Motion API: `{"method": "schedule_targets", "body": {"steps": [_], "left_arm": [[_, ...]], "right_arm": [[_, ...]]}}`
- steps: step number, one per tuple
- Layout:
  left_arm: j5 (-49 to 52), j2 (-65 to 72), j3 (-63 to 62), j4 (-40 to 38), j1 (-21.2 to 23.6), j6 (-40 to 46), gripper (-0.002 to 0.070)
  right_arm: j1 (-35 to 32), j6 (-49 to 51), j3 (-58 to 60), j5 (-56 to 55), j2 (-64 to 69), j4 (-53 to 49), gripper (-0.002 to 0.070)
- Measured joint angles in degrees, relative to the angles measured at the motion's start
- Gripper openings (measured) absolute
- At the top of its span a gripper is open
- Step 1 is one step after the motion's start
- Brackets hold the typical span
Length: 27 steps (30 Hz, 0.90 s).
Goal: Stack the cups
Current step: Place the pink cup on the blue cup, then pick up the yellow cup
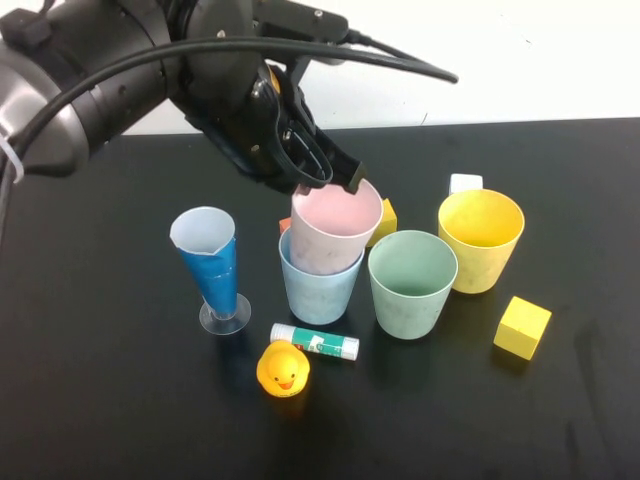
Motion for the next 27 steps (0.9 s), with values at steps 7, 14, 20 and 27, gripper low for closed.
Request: {"method": "schedule_targets", "body": {"steps": [7,14,20,27], "left_arm": [[3.20,0.09,0.00,0.00,0.00,0.47,0.0060],[4.55,0.09,0.00,0.00,0.23,1.36,0.0171],[1.85,-2.48,0.00,0.63,0.23,2.48,0.0079],[-2.97,-11.77,1.74,0.99,0.23,7.70,0.0006]], "right_arm": [[0.00,-0.09,0.00,-0.40,0.00,0.00,-0.0003],[0.00,-0.22,0.00,-0.56,0.00,0.79,-0.0003],[0.00,-6.26,0.00,0.91,0.00,7.16,-0.0003],[0.00,-22.19,-9.49,9.70,0.14,12.46,-0.0003]]}}
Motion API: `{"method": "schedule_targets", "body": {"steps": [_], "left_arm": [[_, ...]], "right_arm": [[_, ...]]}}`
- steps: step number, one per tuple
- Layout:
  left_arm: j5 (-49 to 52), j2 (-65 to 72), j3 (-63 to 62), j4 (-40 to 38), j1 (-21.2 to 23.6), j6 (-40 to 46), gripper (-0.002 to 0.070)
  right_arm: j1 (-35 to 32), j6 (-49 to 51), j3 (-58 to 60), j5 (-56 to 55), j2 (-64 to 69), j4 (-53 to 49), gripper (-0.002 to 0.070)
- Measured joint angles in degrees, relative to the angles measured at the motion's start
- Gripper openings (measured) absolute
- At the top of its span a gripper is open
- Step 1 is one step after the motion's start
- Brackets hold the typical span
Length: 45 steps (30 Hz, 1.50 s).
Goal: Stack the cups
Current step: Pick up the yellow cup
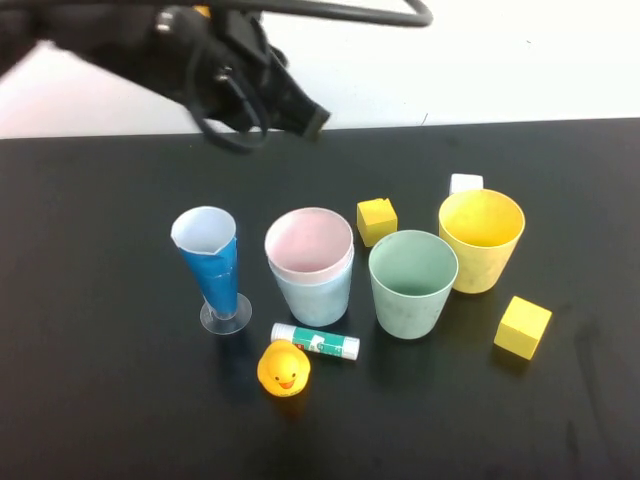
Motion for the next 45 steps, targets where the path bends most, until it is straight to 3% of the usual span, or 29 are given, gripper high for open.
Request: {"method": "schedule_targets", "body": {"steps": [6,14,20,28,33,40,42,45], "left_arm": [[-1.74,-8.88,9.89,-0.87,0.00,1.97,0.0002],[-6.08,-24.06,26.31,-0.54,0.00,2.51,0.0002],[-7.87,-34.48,36.55,-0.52,0.00,-5.44,0.0002],[-10.71,-49.78,49.44,-1.61,0.00,-7.20,0.0002],[-10.80,-57.38,54.05,-2.43,0.00,-7.35,0.0002],[-10.83,-61.79,56.56,-2.43,0.00,-7.45,0.0002],[-10.83,-61.90,56.69,-2.52,0.00,-7.45,0.0002],[-10.83,-61.90,56.91,-2.65,0.00,-7.45,0.0001]], "right_arm": [[0.00,-8.83,-10.07,7.35,10.71,0.35,-0.0003],[0.00,-30.43,-22.13,16.10,29.45,0.73,-0.0003],[0.00,-40.71,-32.83,20.02,41.62,1.21,-0.0003],[2.35,-49.97,-45.26,31.86,59.82,1.21,-0.0003],[7.27,-50.79,-54.82,33.34,70.54,-0.72,-0.0003],[13.73,-38.48,-71.99,36.11,85.61,-13.24,0.0004],[14.30,-36.10,-76.37,37.26,89.64,-15.19,0.0039],[14.32,-32.87,-82.87,38.79,96.09,-16.06,0.0164]]}}
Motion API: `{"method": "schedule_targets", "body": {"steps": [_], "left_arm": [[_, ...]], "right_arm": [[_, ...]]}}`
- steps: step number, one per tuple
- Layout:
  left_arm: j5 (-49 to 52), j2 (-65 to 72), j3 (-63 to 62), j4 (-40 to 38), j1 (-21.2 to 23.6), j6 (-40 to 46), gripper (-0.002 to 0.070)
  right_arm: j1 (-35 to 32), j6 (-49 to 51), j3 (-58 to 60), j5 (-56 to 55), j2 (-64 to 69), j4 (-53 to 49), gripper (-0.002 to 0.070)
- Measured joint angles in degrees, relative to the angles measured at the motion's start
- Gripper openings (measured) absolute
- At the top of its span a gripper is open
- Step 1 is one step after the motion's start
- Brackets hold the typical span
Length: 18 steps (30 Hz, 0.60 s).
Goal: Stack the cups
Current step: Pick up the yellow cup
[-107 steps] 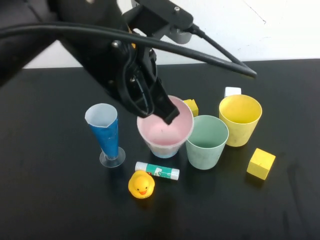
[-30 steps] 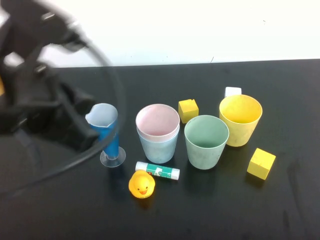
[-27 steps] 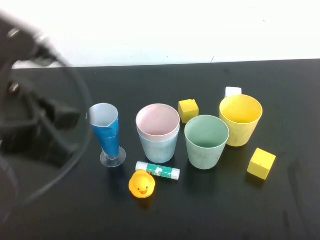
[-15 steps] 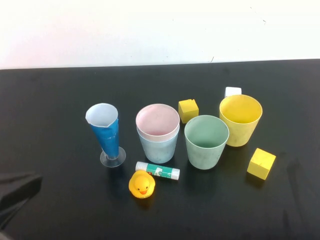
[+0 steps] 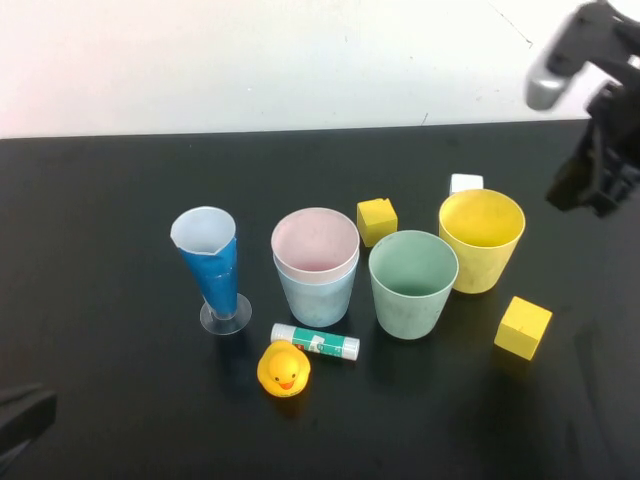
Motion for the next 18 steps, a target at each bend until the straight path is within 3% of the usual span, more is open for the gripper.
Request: {"method": "schedule_targets", "body": {"steps": [4,8,13,15,18], "left_arm": [[0.00,0.00,0.00,-0.47,0.00,0.00,0.0002],[0.00,0.00,0.00,-0.72,0.00,-0.20,0.0002],[0.00,0.00,0.00,-0.85,0.00,-0.20,0.0001],[0.00,0.00,0.00,-0.98,0.00,-0.20,0.0001],[0.00,0.00,0.00,-1.22,0.00,-0.20,0.0001]], "right_arm": [[0.00,2.30,-8.05,0.33,7.41,-0.26,0.0389],[0.00,4.09,-13.46,0.33,14.11,0.71,0.0453],[0.00,5.21,-16.69,2.37,21.46,2.45,0.0420],[0.00,5.31,-16.79,3.67,23.46,2.92,0.0354],[0.00,5.33,-16.79,4.91,25.32,3.16,0.0195]]}}
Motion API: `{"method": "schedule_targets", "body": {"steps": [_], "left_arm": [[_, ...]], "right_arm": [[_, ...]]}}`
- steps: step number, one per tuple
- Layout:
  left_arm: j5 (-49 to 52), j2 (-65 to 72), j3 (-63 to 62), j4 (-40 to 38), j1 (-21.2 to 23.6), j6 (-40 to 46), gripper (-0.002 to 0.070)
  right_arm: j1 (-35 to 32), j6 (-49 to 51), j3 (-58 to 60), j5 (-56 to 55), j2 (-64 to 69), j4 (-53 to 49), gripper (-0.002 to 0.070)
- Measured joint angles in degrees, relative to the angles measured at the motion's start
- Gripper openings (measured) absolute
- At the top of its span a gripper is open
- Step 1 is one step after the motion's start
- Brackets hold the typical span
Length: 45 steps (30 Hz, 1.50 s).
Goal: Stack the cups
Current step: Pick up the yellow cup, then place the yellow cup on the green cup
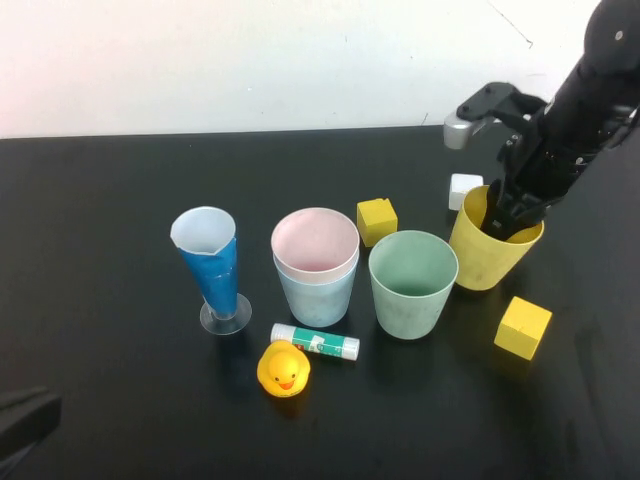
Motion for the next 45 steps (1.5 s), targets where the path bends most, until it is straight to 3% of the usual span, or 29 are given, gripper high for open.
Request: {"method": "schedule_targets", "body": {"steps": [2,5,15,26,45], "left_arm": [[0.00,0.00,0.00,0.00,0.00,0.00,0.0001],[-0.14,0.00,0.00,0.00,0.00,0.00,0.0001],[-0.40,0.00,0.00,0.29,0.00,0.00,0.0002],[-0.72,0.00,0.00,2.95,0.00,0.00,0.0001],[-0.35,-0.22,0.00,2.94,0.00,0.00,0.0002]], "right_arm": [[0.00,0.23,-0.61,0.38,0.11,0.00,0.0083],[0.00,1.12,-3.14,0.63,0.11,0.00,0.0039],[0.83,3.01,-9.35,0.95,-9.18,5.98,0.0033],[12.01,4.05,-9.57,1.70,-11.38,-2.33,0.0032],[12.58,5.91,0.21,1.70,-10.67,-3.12,0.0036]]}}
